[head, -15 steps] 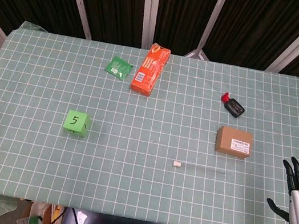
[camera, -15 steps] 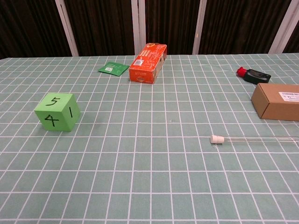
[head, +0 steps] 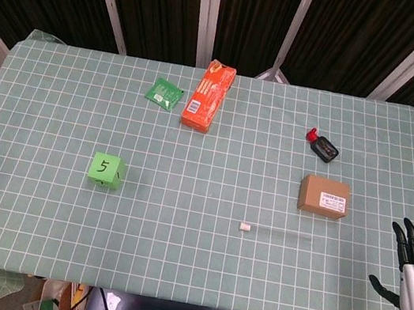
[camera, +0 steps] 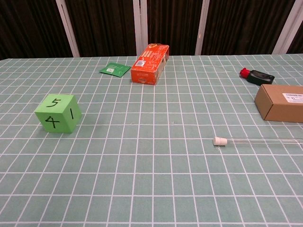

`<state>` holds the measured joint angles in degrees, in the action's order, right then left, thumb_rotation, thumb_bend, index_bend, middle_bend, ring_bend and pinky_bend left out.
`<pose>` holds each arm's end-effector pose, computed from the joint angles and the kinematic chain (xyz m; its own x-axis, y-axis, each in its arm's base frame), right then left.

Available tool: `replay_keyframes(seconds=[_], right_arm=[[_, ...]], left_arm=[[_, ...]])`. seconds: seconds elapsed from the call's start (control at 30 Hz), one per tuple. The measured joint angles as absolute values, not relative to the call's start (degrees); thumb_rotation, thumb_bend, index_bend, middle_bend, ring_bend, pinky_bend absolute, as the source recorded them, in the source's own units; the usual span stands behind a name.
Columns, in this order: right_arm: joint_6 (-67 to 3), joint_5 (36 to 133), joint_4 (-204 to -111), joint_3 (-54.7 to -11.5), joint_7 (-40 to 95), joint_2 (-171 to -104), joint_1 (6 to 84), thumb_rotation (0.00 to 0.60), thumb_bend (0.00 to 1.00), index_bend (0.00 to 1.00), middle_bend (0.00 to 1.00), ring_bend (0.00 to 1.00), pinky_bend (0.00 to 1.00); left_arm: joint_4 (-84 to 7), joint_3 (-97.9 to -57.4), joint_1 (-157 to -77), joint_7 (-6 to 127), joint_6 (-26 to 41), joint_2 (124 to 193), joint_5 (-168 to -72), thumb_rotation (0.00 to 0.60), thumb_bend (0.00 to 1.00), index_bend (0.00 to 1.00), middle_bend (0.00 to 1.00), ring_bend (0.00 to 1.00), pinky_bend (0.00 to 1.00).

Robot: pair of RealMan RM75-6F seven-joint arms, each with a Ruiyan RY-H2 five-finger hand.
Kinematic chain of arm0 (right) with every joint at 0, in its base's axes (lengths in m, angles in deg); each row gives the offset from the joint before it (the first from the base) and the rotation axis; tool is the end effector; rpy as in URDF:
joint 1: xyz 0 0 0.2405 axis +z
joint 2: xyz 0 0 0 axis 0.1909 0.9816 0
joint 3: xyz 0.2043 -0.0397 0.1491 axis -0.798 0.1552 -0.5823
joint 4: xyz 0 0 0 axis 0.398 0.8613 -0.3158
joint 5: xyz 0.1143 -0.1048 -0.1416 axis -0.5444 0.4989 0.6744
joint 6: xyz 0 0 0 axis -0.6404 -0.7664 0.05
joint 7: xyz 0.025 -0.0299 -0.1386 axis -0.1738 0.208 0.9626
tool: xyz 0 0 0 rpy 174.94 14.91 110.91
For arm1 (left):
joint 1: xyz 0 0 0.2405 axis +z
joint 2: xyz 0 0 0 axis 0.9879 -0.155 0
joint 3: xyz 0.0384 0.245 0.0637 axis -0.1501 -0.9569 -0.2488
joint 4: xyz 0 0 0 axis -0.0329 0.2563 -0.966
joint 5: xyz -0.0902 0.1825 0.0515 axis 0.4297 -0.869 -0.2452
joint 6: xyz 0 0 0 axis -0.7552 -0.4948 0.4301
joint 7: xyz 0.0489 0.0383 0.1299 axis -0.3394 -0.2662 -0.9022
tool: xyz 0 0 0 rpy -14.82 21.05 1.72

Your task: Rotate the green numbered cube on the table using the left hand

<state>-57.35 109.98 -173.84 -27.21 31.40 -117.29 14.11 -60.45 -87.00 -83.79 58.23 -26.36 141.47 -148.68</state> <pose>-0.3109 -0.1767 0.1796 0.4776 0.0905 0.8739 -0.8765 -0.0201 0.4810 -0.2915 0.1526 0.1650 0.3680 -0.1453 0.9184 0.9259 -0.0336 -0.3763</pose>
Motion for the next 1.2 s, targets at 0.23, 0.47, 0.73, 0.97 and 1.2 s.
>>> replay_keyframes(seconds=[0.23,0.47,0.73,0.97,1.2], right_arm=[[-57.31,110.11,-174.48,-26.92,31.51,-116.87,13.89,0.600,0.04,0.06,0.00,0.00,0.00],[-56.92,109.91,-174.95,-26.77,30.74,-116.34,13.79,0.600,0.04,0.06,0.00,0.00,0.00],[-56.02,109.32,-175.43,-26.73,32.17,-116.91,14.05,0.600,0.04,0.06,0.00,0.00,0.00],[-55.66,108.75,-175.56,-26.88,33.26,-117.46,14.17,0.600,0.04,0.06,0.00,0.00,0.00],[-55.20,108.18,-175.57,-27.01,33.91,-117.78,14.32,0.600,0.04,0.06,0.00,0.00,0.00]], left_arm=[[-60.51,-86.84,-84.10,59.50,-23.76,141.05,-147.80,0.600,0.30,0.11,0.19,0.00,0.00],[-62.03,-85.90,-84.14,60.11,-24.22,139.10,-148.31,0.600,0.34,0.12,0.36,0.15,0.25],[-66.30,-82.42,-89.70,59.33,-10.07,134.04,-138.00,0.600,0.56,0.12,0.59,0.43,0.61],[-71.53,-79.73,-98.49,54.86,10.55,127.11,-119.02,0.600,0.71,0.13,0.71,0.53,0.69],[-75.29,-78.61,-106.16,48.81,20.15,123.65,-105.27,0.600,0.73,0.13,0.72,0.54,0.69]])
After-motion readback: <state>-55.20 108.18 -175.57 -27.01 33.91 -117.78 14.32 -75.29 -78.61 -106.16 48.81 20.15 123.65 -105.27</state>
